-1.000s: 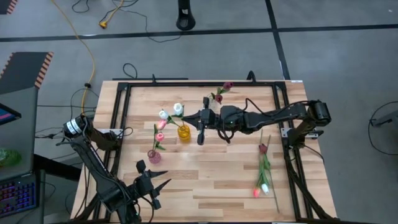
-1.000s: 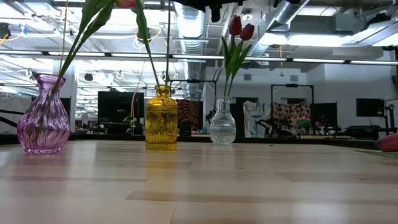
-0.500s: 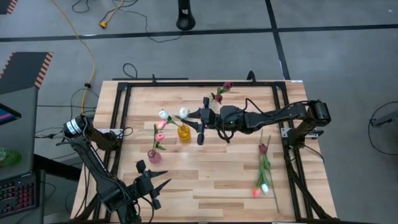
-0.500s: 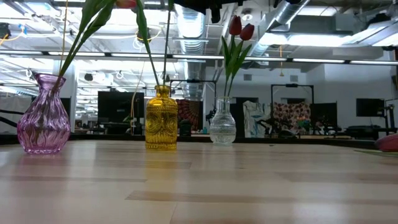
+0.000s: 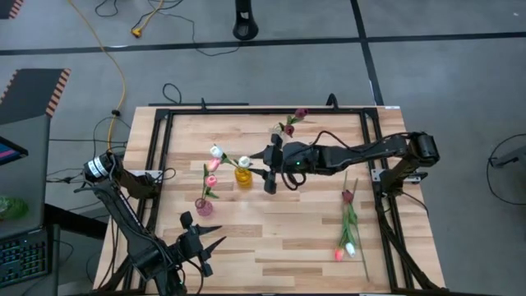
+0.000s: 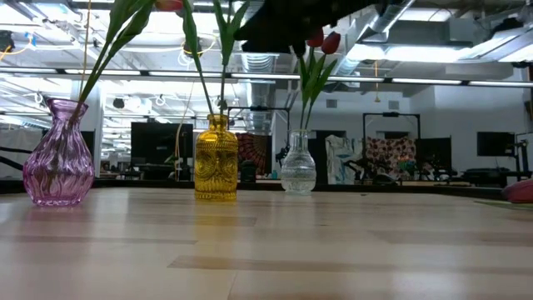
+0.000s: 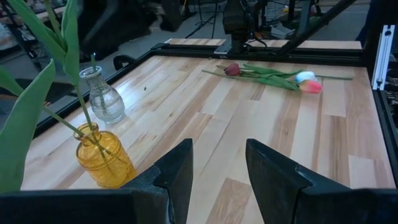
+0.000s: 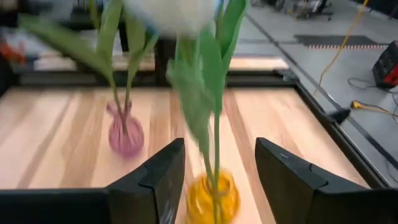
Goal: Sort flowers into vase by color
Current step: Put the red flower into the transparent vase
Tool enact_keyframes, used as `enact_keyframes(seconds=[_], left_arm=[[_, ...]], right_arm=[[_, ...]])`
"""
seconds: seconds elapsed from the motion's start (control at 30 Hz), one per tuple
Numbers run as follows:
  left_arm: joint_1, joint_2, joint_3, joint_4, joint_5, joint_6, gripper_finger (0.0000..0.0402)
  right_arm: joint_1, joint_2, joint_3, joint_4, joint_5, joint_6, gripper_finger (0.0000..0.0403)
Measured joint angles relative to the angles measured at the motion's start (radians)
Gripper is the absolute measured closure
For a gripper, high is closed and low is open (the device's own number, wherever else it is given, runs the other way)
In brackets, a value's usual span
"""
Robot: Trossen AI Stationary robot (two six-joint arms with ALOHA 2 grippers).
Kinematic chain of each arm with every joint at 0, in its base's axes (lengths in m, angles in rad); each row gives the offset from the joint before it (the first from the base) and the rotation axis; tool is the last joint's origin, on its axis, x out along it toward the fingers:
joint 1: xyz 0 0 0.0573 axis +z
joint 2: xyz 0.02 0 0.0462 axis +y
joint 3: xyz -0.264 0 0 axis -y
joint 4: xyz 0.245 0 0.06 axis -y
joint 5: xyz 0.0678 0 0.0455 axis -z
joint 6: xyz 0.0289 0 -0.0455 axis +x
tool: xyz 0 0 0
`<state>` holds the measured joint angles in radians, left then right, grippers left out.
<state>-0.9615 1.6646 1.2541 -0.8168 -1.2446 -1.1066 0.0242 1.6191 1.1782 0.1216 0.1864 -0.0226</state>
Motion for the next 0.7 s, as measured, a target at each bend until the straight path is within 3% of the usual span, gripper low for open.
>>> enact_keyframes(seconds=[0.27, 0.53, 0.7], left_arm=[[0.0, 0.0, 0.0, 0.0, 0.005, 0.0, 0.0265], [0.0, 0.0, 0.0, 0.004, 0.007, -0.002, 0.0265], [0.0, 0.0, 0.0, 0.005, 0.007, -0.005, 0.0265]], right_arm=[[0.018, -0.12, 0.001, -0.372, 0.0, -0.021, 0.018], [0.153, -0.221, 0.001, -0.931, -0.002, 0.275, 0.018], [0.278, -0.215, 0.001, -1.171, -0.009, 0.565, 0.018]])
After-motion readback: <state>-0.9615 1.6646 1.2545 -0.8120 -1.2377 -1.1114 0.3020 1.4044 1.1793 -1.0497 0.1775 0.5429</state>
